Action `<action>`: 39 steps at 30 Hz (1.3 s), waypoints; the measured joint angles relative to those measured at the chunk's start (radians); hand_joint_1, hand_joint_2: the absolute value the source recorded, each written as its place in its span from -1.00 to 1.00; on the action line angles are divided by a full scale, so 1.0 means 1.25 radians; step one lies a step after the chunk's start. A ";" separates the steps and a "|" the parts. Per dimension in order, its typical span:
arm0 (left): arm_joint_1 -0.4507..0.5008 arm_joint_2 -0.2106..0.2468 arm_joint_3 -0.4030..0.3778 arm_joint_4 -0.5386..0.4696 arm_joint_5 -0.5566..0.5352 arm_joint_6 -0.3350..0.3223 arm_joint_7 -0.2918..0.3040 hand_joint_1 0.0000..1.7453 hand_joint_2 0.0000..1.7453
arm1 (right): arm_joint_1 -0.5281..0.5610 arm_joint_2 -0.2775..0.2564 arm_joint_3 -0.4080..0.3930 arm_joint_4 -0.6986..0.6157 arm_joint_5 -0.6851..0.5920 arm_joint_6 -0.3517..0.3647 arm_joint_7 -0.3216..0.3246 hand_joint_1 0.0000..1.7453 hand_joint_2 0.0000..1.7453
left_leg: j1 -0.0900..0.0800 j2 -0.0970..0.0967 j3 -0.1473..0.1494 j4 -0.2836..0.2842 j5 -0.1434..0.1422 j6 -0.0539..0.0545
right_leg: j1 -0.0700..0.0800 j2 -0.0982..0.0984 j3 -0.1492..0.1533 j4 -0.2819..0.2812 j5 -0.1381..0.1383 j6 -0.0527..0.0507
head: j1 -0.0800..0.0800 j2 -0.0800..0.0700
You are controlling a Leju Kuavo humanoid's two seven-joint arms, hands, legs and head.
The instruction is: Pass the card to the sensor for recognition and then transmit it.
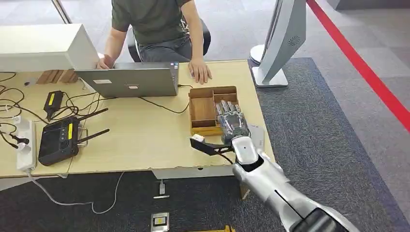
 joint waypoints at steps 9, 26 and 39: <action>0.001 0.001 0.001 0.000 -0.008 -0.008 0.009 -1.00 1.00 | -0.053 -0.048 -0.009 -0.132 0.071 0.101 0.013 -1.00 1.00 | 0.000 0.000 0.000 0.000 0.000 0.000 | 0.000 0.000 0.000 0.000 0.000 0.000 | 0.000 0.000; 0.000 0.003 0.002 0.001 -0.009 -0.005 0.016 -1.00 1.00 | -0.051 -0.074 -0.013 -0.164 0.077 0.112 0.008 -1.00 1.00 | 0.000 0.000 0.000 0.000 0.000 0.000 | 0.000 0.000 0.000 0.000 0.000 0.000 | 0.000 0.000; 0.001 0.005 0.007 0.001 -0.002 -0.011 0.001 -1.00 1.00 | 0.016 -0.107 -0.020 -0.270 0.055 0.129 0.032 -1.00 1.00 | 0.000 0.000 0.000 0.000 0.000 0.000 | 0.000 0.000 0.000 0.000 0.000 0.000 | 0.000 0.000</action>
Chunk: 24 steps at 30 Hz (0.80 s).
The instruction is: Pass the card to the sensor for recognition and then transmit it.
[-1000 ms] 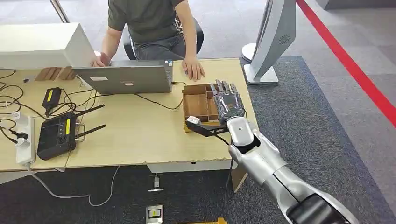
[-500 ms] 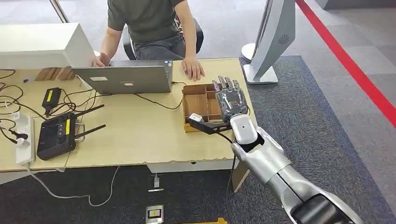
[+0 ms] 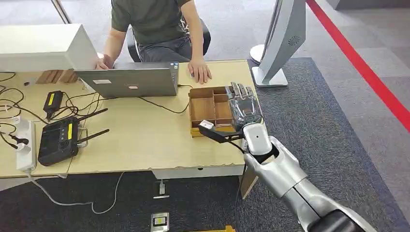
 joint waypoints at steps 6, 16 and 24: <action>0.000 0.003 0.000 0.000 -0.007 -0.009 -0.006 -1.00 1.00 | 0.052 -0.018 -0.002 -0.079 -0.020 0.019 0.011 -1.00 1.00 | 0.000 0.000 0.000 0.000 0.000 0.000 | 0.000 0.000 0.000 0.000 0.000 0.000 | 0.000 0.000; 0.000 0.010 0.000 0.000 -0.018 -0.016 -0.006 -1.00 1.00 | 0.072 -0.053 -0.012 -0.157 -0.035 0.038 0.015 -1.00 1.00 | 0.000 0.000 0.000 0.000 0.000 0.000 | 0.000 0.000 0.000 0.000 0.000 0.000 | 0.000 0.000; 0.000 0.011 0.000 0.000 -0.020 -0.017 -0.006 -1.00 1.00 | 0.076 -0.063 -0.013 -0.181 -0.035 0.039 0.015 -1.00 1.00 | 0.000 0.000 0.000 0.000 0.000 0.000 | 0.000 0.000 0.000 0.000 0.000 0.000 | 0.000 0.000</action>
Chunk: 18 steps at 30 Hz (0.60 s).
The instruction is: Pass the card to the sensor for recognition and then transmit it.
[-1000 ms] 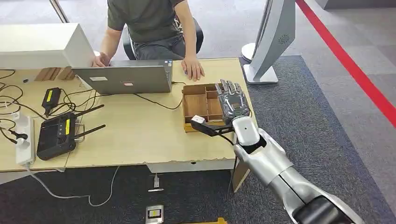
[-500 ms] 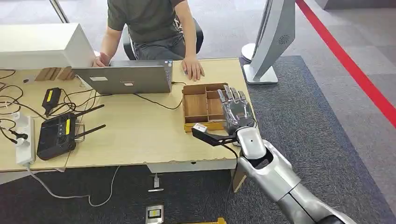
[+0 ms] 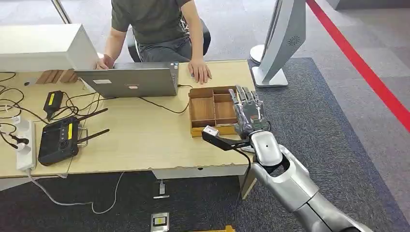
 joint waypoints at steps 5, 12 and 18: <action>0.000 0.001 0.000 0.000 -0.006 -0.004 0.000 -1.00 1.00 | 0.007 -0.007 0.000 -0.015 -0.007 0.015 0.002 -1.00 1.00 | 0.000 0.000 0.000 0.000 0.000 0.000 | 0.000 0.000 0.000 0.000 0.000 0.000 | 0.000 0.000; -0.001 0.000 0.010 0.000 0.038 -0.003 -0.012 -1.00 1.00 | 0.005 0.008 0.009 0.019 -0.013 -0.009 -0.007 -1.00 1.00 | 0.000 0.000 -0.001 0.000 0.000 0.000 | 0.000 0.000 0.000 0.000 0.000 0.000 | 0.000 0.000; -0.001 0.000 0.023 0.000 0.042 0.001 -0.016 -1.00 1.00 | -0.035 0.051 0.021 0.153 -0.018 -0.074 -0.028 -1.00 1.00 | 0.000 0.000 -0.001 0.000 0.000 0.000 | 0.000 0.000 0.000 0.000 0.000 0.000 | 0.000 0.000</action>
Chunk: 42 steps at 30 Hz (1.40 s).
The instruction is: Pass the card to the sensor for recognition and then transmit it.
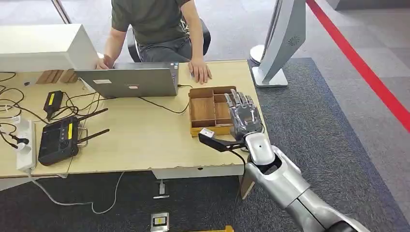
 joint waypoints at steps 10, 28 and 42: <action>0.000 0.000 0.003 0.000 -0.013 -0.005 0.001 -1.00 1.00 | -0.021 0.038 0.012 0.121 -0.003 -0.006 -0.003 -1.00 1.00 | 0.000 0.000 0.000 0.000 0.000 0.000 | 0.000 0.000 0.000 0.000 0.000 0.000 | 0.000 0.000; 0.001 0.000 0.003 0.000 -0.016 -0.006 0.006 -1.00 1.00 | -0.041 0.062 0.015 0.212 0.011 0.000 0.001 -1.00 1.00 | 0.000 0.000 0.000 0.000 0.000 0.000 | 0.000 0.000 0.000 0.000 0.000 0.000 | 0.001 0.000; 0.001 0.000 0.003 0.000 -0.019 -0.006 0.010 -1.00 1.00 | -0.058 0.053 0.011 0.250 0.019 0.011 0.006 -1.00 1.00 | 0.000 0.000 0.000 0.000 0.000 0.000 | 0.000 0.000 0.000 0.000 0.000 0.000 | 0.001 0.000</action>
